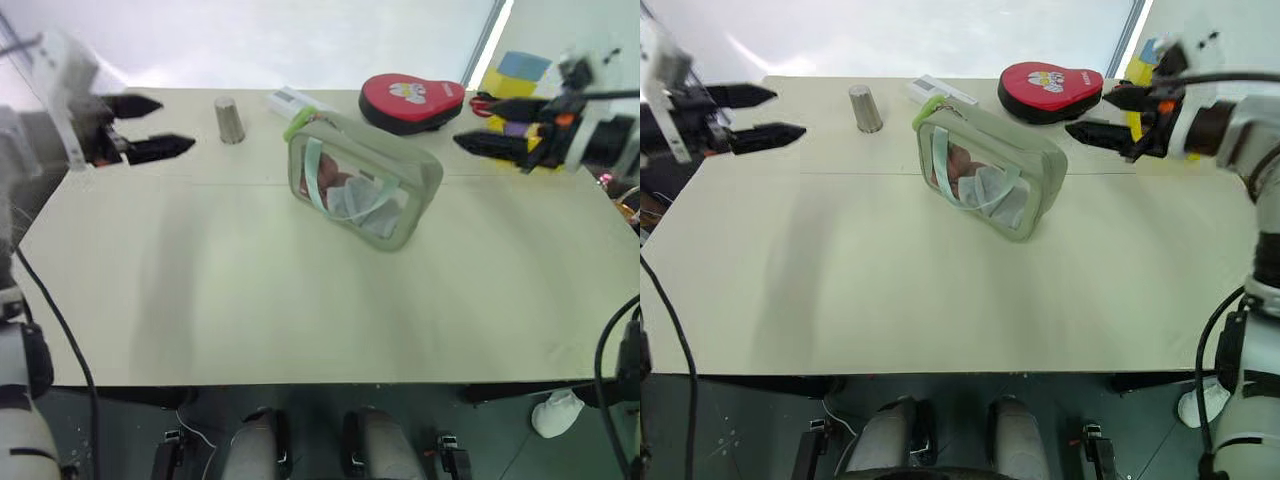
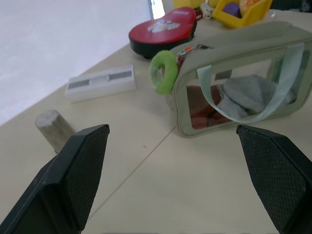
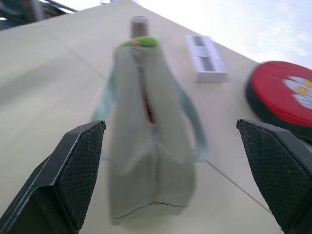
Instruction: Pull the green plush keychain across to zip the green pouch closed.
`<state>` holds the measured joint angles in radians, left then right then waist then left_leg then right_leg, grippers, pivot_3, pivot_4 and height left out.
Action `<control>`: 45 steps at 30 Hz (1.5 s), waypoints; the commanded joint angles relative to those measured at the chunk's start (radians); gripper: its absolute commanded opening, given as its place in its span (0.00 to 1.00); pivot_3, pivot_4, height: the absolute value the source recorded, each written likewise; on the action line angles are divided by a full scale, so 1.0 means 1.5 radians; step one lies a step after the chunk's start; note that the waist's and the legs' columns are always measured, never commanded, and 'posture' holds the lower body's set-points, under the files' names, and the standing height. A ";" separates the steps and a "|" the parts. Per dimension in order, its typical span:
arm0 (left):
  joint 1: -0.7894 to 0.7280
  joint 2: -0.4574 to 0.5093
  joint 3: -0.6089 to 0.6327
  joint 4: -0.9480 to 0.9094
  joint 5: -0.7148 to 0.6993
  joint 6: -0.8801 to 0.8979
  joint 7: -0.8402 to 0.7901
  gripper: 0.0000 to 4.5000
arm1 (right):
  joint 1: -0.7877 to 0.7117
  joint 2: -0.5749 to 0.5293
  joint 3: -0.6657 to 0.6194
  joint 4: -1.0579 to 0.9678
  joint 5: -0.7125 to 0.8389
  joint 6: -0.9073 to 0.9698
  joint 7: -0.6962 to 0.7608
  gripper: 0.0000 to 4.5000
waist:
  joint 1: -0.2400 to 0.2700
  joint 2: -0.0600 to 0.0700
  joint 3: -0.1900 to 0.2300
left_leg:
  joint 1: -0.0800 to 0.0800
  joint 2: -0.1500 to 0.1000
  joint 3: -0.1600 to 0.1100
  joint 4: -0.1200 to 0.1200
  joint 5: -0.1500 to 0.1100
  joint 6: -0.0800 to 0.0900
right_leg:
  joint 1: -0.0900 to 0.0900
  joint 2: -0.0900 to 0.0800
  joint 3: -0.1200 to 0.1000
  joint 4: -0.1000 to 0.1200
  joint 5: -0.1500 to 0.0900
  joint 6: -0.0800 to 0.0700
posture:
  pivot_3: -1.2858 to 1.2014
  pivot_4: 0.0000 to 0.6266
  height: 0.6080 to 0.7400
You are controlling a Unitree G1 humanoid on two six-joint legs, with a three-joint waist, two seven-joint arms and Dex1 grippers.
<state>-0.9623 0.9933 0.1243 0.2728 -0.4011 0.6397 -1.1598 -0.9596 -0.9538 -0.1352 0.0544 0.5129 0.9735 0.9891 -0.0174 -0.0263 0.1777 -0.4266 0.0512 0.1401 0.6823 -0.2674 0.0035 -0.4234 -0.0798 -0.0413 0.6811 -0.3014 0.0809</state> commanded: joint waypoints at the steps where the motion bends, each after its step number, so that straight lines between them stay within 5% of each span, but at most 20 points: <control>1: -0.016 -0.004 -0.014 0.035 0.028 -0.037 0.005 0.99 | -0.015 0.013 0.015 -0.018 0.010 0.005 -0.002 1.00 | 0.000 0.000 0.000 | 0.000 0.000 0.000 0.000 0.000 0.000 | 0.000 0.000 0.000 0.000 0.000 0.000 | 0.52 0.24 1.00; 10: 0.021 -0.012 -0.001 -0.001 0.030 -0.047 0.026 0.99 | -0.047 0.066 0.052 -0.016 -0.012 -0.028 -0.039 1.00 | -0.001 0.000 0.000 | -0.002 0.000 0.000 0.000 0.000 0.001 | -0.002 -0.001 0.000 0.000 0.000 0.000 | 0.52 0.24 1.00; 23: 0.123 -0.102 -0.009 -0.334 -0.068 0.101 0.124 0.99 | -0.068 0.203 0.230 0.046 -0.159 -0.138 -0.099 1.00 | 0.002 0.000 0.000 | -0.003 0.000 -0.001 0.001 0.000 0.000 | -0.002 -0.001 0.000 0.001 0.000 0.000 | 0.52 0.24 1.00; 27: 0.150 -0.106 0.003 -0.369 -0.085 0.127 0.152 1.00 | -0.072 0.206 0.252 0.081 -0.207 -0.193 -0.095 0.70 | 0.001 0.000 0.000 | -0.003 0.000 -0.001 0.001 0.000 0.000 | -0.002 0.000 0.000 0.001 0.000 0.000 | 0.52 0.24 1.00; 33: 0.157 -0.096 0.020 -0.377 -0.101 0.139 0.174 1.00 | -0.095 0.222 0.242 0.118 -0.226 -0.216 -0.086 0.03 | -0.001 0.000 0.000 | -0.002 0.000 -0.001 0.001 0.000 0.000 | -0.002 0.000 0.000 0.001 0.000 0.000 | 0.52 0.24 1.00; 45: 0.157 -0.002 0.074 -0.308 -0.128 0.145 0.136 1.00 | -0.090 0.226 0.247 0.079 -0.209 -0.385 0.088 0.01 | -0.002 0.000 0.000 | -0.002 0.000 -0.001 0.001 0.000 0.000 | -0.003 0.000 0.000 0.001 0.000 0.000 | 0.52 0.24 1.00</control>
<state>-0.7190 0.9644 0.1853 -0.1875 -0.5718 0.8496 -0.9381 -1.0717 -0.6027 0.2509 0.2307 0.1796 0.4532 1.0630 -0.0207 -0.0261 0.1782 -0.4303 0.0513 0.1393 0.6831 -0.2670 0.0030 -0.4272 -0.0793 -0.0411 0.6825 -0.3013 0.0811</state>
